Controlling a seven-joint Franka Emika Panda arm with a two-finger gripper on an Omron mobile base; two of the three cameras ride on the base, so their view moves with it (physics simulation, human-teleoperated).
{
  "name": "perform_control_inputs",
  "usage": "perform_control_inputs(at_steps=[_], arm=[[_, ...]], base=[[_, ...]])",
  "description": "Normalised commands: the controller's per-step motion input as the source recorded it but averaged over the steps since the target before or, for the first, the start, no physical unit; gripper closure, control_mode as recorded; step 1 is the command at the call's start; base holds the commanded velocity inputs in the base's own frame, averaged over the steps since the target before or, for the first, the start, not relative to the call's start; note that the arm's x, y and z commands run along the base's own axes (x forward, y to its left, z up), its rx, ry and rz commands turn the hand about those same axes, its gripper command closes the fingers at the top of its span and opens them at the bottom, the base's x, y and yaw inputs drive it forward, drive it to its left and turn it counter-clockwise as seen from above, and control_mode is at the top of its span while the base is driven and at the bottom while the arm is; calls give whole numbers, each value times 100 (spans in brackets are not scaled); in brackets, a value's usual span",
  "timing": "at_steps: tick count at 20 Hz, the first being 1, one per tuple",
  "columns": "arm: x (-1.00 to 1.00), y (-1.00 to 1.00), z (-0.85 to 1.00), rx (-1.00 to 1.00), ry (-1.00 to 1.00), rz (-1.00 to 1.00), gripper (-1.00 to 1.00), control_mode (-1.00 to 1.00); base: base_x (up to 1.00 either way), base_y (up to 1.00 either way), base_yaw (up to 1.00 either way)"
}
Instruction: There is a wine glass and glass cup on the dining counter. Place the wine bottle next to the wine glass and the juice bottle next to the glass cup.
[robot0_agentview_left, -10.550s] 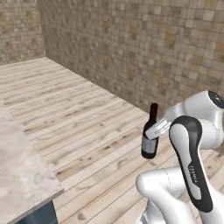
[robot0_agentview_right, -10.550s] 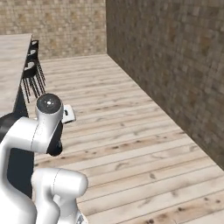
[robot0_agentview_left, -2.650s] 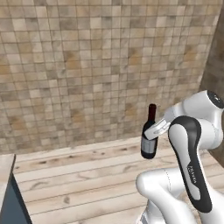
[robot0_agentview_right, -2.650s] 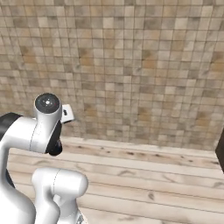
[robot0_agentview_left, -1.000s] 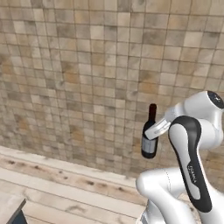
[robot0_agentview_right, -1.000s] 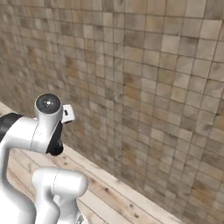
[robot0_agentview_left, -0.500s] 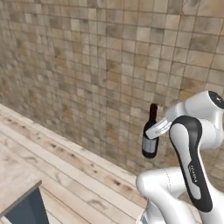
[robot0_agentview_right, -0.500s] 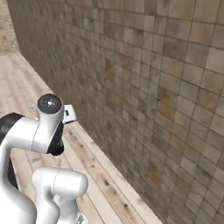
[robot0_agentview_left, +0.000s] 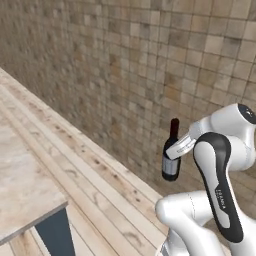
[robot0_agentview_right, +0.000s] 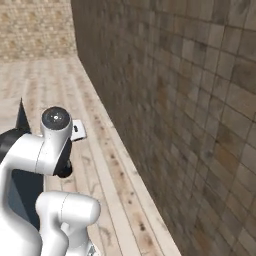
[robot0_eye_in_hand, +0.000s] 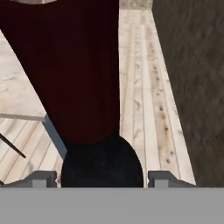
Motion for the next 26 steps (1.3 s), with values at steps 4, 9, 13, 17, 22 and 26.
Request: perform_control_inputs(at_steps=[4,9,13,17,22,26], arm=[[0,0,0,0,0,0,100,100],[0,0,0,0,0,0,100,100],[0,0,0,0,0,0,100,100],[0,0,0,0,0,0,100,100],[0,0,0,0,0,0,100,100],[0,0,0,0,0,0,100,100]], base=[[68,-8,37],[72,-9,31],[75,-13,23],[76,-13,21],[76,-13,22],[77,-13,20]])
